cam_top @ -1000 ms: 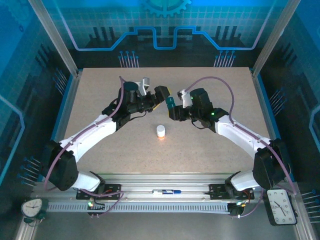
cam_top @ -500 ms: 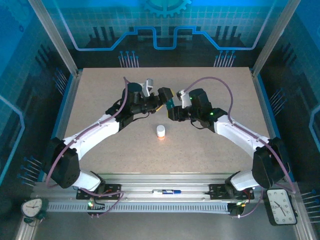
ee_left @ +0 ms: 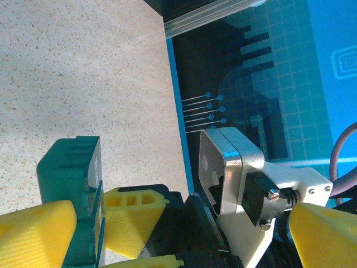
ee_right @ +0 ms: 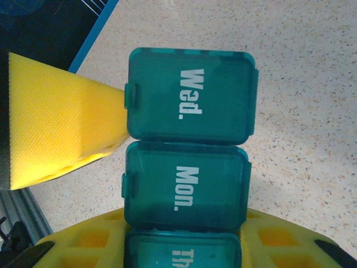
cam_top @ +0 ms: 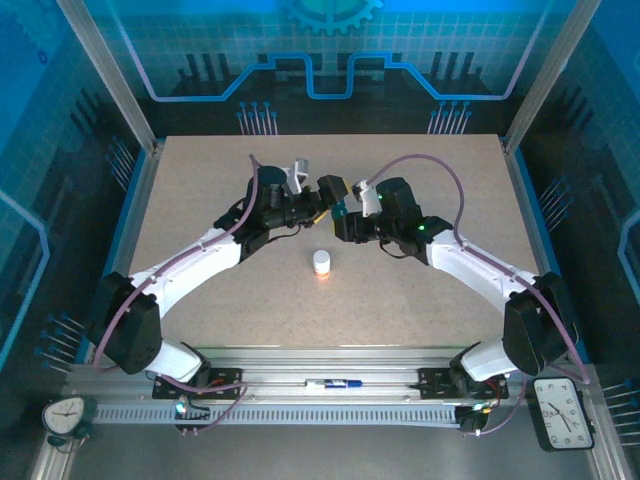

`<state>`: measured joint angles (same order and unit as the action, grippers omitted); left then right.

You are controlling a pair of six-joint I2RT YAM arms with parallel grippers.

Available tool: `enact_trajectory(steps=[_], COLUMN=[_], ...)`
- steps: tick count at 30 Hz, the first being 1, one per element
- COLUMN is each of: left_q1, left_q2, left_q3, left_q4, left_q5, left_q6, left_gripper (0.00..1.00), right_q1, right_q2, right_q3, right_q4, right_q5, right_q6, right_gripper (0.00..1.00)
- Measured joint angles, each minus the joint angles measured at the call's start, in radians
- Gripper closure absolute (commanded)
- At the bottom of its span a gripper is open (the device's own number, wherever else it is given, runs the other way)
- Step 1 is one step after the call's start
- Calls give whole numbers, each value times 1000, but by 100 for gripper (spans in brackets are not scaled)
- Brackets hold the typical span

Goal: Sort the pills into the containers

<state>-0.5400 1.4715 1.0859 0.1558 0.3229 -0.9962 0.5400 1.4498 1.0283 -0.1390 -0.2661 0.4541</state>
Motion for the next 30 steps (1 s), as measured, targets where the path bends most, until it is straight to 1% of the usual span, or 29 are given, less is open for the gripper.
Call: enact_trajectory(steps=[11,21,30], left_q1=[-11,-24,-26], left_q2=[0,0,-36], left_q3=[2,37,19], left_q4=[0,7,-48], left_q5=[-3,-5,-88], left_q6=[0,0,8], left_gripper=[1,1,1], right_q1=[5,16,9], right_q2=[16,23,21], right_q3=[-14,-18,-39], right_q4=[35,39,44], right_q5=[0,-4,-4], right_q6=[17,17,18], right_gripper=[68,68,68])
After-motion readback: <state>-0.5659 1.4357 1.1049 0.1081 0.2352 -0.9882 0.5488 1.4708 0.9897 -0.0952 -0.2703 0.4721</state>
